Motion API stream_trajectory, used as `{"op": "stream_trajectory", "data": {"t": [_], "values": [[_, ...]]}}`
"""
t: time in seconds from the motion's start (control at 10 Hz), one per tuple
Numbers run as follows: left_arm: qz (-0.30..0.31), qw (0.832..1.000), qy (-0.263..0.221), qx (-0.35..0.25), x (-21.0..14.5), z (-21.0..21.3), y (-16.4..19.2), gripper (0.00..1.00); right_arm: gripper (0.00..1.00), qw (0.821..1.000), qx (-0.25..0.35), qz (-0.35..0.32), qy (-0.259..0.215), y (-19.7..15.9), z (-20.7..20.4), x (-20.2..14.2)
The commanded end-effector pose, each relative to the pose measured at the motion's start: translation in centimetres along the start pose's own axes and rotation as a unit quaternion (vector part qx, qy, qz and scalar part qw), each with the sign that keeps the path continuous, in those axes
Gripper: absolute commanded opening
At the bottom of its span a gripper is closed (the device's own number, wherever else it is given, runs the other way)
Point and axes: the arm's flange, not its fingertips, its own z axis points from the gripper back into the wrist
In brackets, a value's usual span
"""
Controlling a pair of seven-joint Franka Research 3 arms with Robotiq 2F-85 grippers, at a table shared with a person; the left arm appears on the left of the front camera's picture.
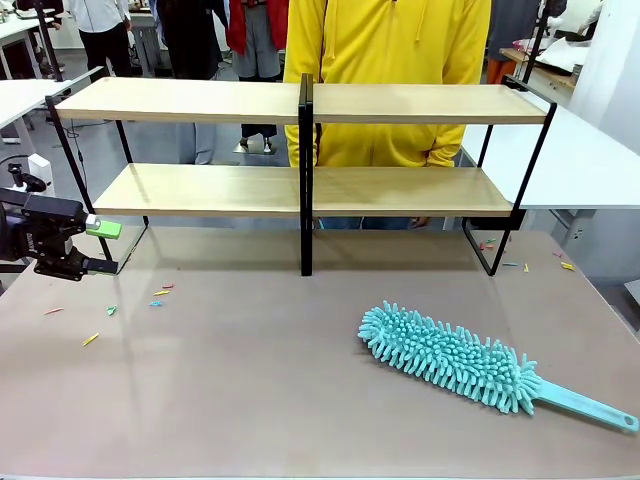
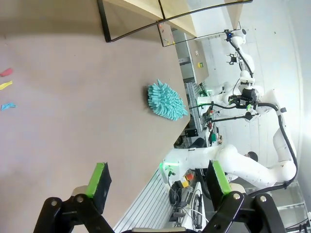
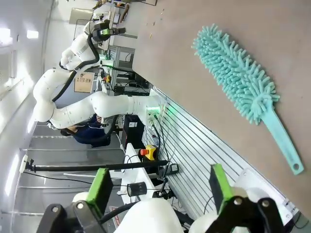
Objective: Clean the shelves.
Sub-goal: Place the Duster on the table.
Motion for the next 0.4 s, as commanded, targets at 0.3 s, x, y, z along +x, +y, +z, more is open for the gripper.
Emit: {"op": "stream_trajectory", "data": {"t": [0.3], "values": [[-0.002,1.0,-0.011,-0.011,-0.53,-0.39,-0.29,1.0,1.0,1.0,-0.004,0.01,-0.002,0.01,0.08,0.07]]}}
